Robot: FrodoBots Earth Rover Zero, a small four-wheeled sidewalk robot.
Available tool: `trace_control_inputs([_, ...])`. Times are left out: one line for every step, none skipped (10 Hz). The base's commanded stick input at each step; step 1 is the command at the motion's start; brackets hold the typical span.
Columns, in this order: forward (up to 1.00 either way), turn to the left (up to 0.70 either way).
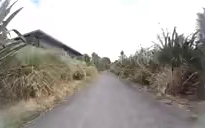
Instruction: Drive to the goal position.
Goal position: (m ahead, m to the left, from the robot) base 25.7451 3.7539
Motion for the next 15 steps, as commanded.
trace_control_inputs([1.00, 0.00])
trace_control_inputs([1.00, 0.00])
trace_control_inputs([1.00, 0.00])
trace_control_inputs([1.00, 0.00])
trace_control_inputs([1.00, 0.00])
trace_control_inputs([1.00, 0.00])
trace_control_inputs([1.00, 0.00])
trace_control_inputs([1.00, 0.00])
trace_control_inputs([1.00, 0.00])
trace_control_inputs([1.00, -0.04])
trace_control_inputs([1.00, -0.20])
trace_control_inputs([1.00, -0.32])
trace_control_inputs([1.00, -0.36])
trace_control_inputs([1.00, -0.20])
trace_control_inputs([1.00, -0.07])
